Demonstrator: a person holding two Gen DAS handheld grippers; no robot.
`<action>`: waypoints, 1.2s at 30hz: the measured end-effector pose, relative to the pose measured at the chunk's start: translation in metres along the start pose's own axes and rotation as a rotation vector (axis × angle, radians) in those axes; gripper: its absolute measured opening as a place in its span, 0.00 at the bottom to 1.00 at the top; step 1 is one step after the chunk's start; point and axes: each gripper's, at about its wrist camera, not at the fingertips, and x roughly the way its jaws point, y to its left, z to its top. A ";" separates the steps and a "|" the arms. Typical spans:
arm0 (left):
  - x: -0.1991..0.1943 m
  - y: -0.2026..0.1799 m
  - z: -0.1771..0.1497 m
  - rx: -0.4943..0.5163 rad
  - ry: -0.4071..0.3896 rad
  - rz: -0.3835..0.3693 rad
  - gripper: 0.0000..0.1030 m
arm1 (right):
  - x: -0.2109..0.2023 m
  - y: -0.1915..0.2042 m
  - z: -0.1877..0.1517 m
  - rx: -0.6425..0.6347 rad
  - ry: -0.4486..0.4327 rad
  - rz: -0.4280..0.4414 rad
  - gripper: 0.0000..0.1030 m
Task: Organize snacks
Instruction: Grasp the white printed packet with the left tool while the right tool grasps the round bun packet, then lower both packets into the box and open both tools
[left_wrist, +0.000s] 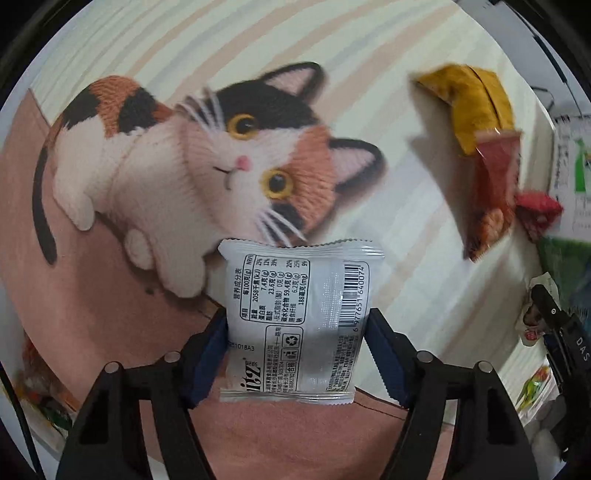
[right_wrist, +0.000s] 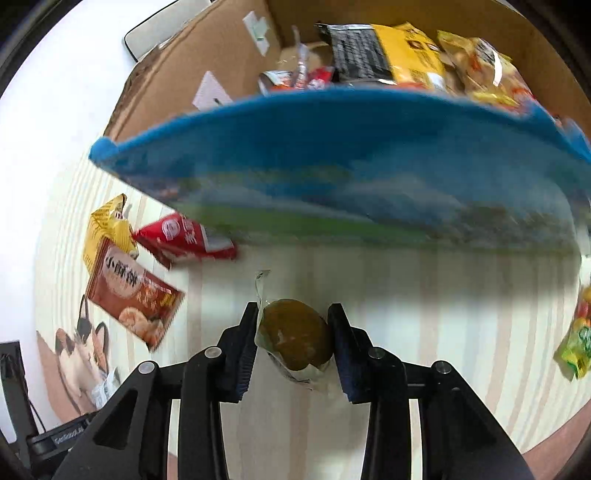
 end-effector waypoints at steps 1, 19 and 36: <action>0.000 -0.004 -0.003 0.012 -0.005 0.006 0.69 | -0.002 -0.003 -0.003 0.003 0.001 0.002 0.39; -0.111 -0.148 -0.074 0.348 -0.152 -0.151 0.69 | -0.128 -0.051 -0.023 0.033 -0.095 0.099 0.39; -0.168 -0.365 -0.030 0.713 -0.200 -0.186 0.69 | -0.230 -0.171 0.078 0.181 -0.250 0.033 0.39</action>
